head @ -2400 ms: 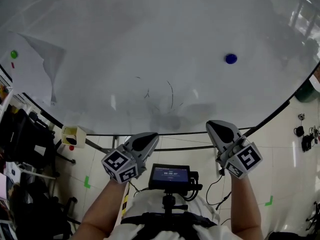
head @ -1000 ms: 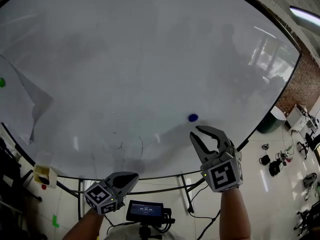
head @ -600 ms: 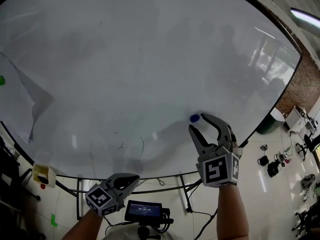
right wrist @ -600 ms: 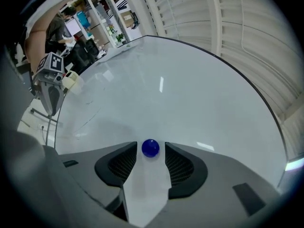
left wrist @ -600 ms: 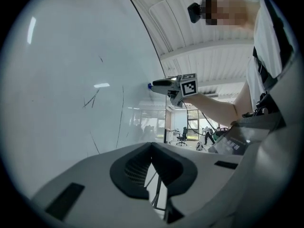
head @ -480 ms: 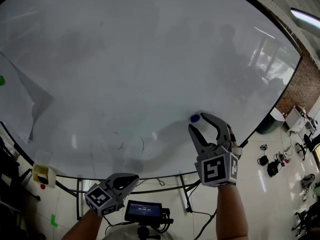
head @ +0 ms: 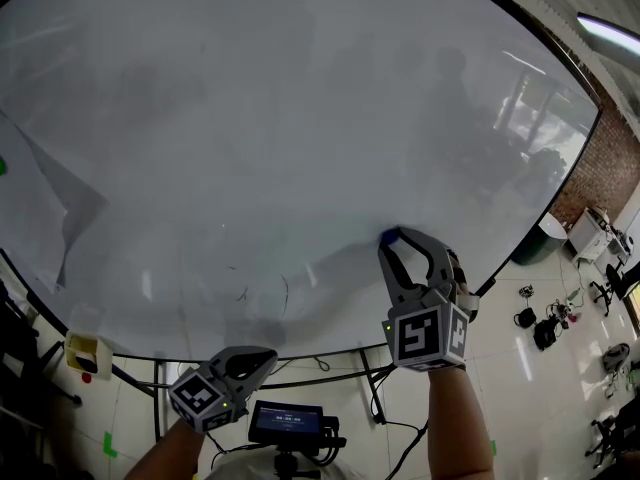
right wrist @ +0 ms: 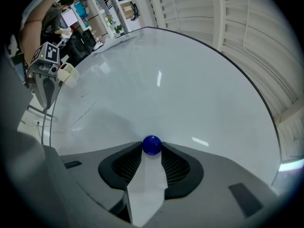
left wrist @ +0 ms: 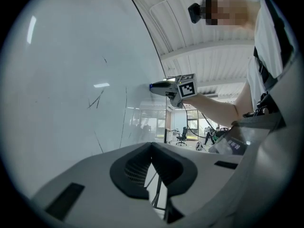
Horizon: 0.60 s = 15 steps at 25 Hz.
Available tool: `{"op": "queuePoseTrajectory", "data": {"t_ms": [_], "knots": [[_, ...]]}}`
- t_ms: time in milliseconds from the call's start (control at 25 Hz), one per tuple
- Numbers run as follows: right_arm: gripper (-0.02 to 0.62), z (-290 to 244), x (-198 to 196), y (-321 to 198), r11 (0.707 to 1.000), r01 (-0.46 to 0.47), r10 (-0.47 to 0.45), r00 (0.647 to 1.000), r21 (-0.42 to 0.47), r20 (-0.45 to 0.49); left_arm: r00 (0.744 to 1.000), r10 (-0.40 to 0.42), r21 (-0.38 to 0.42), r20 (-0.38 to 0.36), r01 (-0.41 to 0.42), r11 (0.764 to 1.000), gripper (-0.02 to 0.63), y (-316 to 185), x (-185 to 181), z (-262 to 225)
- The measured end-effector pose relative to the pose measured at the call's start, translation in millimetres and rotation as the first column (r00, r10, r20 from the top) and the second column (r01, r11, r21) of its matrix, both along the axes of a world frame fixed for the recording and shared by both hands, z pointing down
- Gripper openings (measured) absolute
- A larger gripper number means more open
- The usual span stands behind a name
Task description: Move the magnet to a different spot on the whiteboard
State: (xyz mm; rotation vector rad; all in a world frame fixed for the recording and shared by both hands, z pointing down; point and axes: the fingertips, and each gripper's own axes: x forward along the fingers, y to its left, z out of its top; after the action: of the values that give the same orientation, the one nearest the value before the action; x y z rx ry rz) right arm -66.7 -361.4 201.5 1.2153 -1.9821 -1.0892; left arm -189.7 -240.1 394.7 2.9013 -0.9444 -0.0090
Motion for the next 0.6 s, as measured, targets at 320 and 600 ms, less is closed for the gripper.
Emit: {"op": "queuePoseTrajectory", "data": {"t_ms": [320,600], "knots": [[0.153,0.3,-0.8,-1.0,0.999,-0.044,0.043,0.999,0.015,0.005,1.0,0.002,0.014,0.02,-0.002,1.0,0.008,0.8,-6.0,10.9],[0.138,0.5,-3.5,0.3,0.998,-0.058,0.057,0.998,0.024,0.033,1.0,-0.009,0.001,0.012,0.009,1.0,0.008,6.3,-15.6,15.5]]}}
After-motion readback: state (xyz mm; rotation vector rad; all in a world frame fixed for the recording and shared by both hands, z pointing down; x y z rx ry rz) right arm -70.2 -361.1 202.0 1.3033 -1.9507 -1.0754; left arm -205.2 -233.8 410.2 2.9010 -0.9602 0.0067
